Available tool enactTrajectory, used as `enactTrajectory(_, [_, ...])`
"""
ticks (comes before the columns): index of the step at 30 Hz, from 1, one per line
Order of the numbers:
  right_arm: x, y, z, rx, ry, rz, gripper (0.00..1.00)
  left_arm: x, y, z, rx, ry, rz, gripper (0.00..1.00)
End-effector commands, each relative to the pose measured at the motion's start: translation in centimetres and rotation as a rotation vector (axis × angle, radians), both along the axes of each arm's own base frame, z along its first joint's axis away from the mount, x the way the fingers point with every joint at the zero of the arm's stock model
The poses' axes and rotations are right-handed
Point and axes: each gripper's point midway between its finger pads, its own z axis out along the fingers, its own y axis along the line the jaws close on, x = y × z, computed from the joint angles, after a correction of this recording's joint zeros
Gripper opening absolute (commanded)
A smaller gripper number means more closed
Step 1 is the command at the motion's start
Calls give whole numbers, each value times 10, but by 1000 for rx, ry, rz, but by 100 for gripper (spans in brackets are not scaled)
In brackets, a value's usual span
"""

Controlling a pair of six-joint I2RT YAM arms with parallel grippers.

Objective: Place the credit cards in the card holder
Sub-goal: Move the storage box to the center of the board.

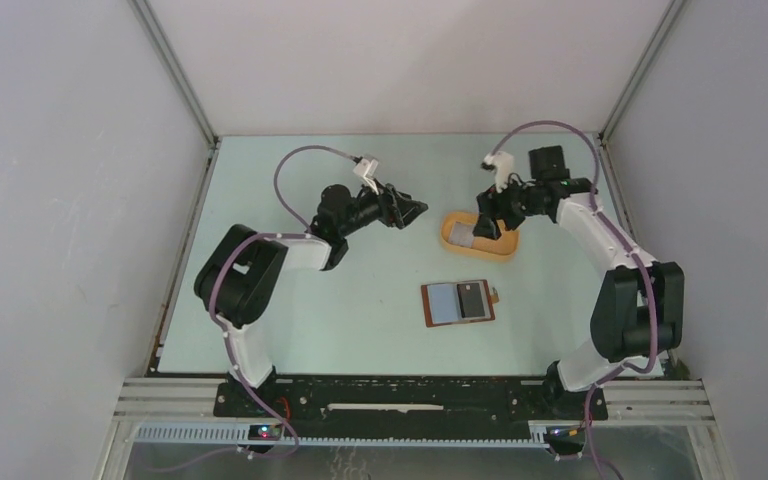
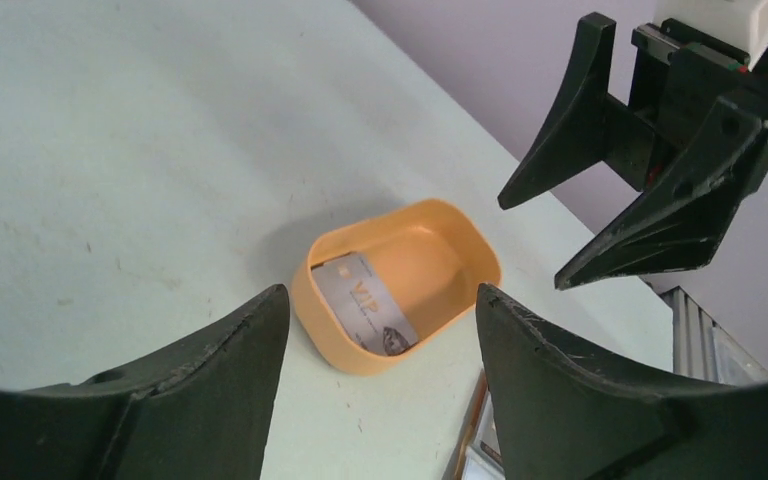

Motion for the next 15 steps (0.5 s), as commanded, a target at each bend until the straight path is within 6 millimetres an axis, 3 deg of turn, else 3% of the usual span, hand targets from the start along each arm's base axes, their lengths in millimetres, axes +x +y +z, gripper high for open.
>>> enactTrajectory(1, [-7,17,4,369,211,-194,82,15,-3,-3,-34,112,41,72])
enactTrajectory(6, [21,16,-10,429,276,-484,80,28,-4,-29,35,212,88,66])
enactTrajectory(10, [35,21,-27,439,326,-619,78,33,-13,-50,81,290,69,63])
enactTrajectory(15, [50,12,-49,421,346,-743,77,36,-23,-66,152,342,51,63])
